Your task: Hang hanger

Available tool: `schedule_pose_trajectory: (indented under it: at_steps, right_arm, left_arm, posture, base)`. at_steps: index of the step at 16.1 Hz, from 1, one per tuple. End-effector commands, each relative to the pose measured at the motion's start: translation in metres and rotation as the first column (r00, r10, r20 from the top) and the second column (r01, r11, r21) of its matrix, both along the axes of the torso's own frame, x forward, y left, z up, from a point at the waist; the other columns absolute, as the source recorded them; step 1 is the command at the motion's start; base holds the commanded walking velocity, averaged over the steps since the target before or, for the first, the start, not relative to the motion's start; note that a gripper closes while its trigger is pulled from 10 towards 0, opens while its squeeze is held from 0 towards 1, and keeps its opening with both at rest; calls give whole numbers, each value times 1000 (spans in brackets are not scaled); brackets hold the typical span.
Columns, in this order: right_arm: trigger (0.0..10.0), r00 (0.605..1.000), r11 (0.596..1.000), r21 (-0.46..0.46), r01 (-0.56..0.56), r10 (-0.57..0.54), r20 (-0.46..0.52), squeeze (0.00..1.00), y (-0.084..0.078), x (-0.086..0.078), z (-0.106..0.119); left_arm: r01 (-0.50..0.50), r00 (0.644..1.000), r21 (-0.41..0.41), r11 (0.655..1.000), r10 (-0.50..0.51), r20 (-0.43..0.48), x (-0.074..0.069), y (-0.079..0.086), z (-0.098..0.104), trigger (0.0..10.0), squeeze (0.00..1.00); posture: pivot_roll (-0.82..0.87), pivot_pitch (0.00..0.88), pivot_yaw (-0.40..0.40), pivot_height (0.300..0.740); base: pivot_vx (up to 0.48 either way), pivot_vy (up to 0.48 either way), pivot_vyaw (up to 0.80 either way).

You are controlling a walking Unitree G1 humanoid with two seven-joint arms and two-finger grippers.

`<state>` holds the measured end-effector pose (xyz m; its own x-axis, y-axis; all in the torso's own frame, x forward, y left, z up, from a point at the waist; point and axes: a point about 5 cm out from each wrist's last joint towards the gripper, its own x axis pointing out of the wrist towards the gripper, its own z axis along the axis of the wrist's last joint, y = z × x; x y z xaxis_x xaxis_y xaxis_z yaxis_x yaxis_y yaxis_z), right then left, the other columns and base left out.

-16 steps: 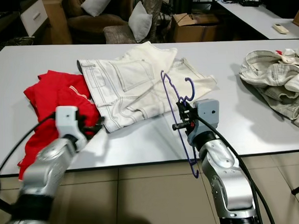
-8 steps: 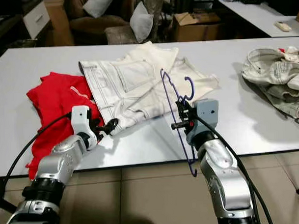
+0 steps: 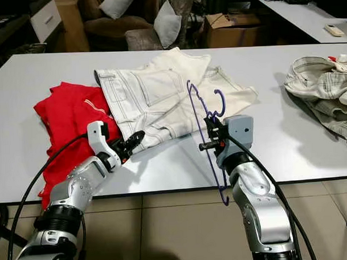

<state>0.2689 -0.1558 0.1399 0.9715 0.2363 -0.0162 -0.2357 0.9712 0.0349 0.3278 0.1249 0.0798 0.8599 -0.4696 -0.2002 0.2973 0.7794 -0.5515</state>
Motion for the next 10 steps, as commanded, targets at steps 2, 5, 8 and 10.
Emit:
schedule_pose_trajectory:
  at_steps: [2,5,8,10]
  right_arm:
    - [10000,1000,1000,-10,4,-3,22,0,0,3,4]
    - [10000,1000,1000,-14,8,-7,23,0,0,3,3]
    - [10000,1000,1000,-16,7,-6,23,0,0,3,3]
    - [10000,1000,1000,-17,5,-5,23,0,1,3,3]
  left_arm:
    - [36,999,11,999,-35,-33,-1,-3,-4,0,0]
    - [50,998,-10,999,-51,-35,-2,-6,-4,0,0]
    - [62,997,-19,998,-63,-34,-2,-8,-3,0,0]
    - [69,997,-24,997,-70,-35,-2,-9,-3,0,0]
  posture:
    - [-79,0,19,740]
    - [-81,0,21,740]
    - [-81,0,21,740]
    - [-80,0,21,740]
  base:
    - [0,0,0]
    - [0,0,0]
    - [0,0,0]
    - [0,0,0]
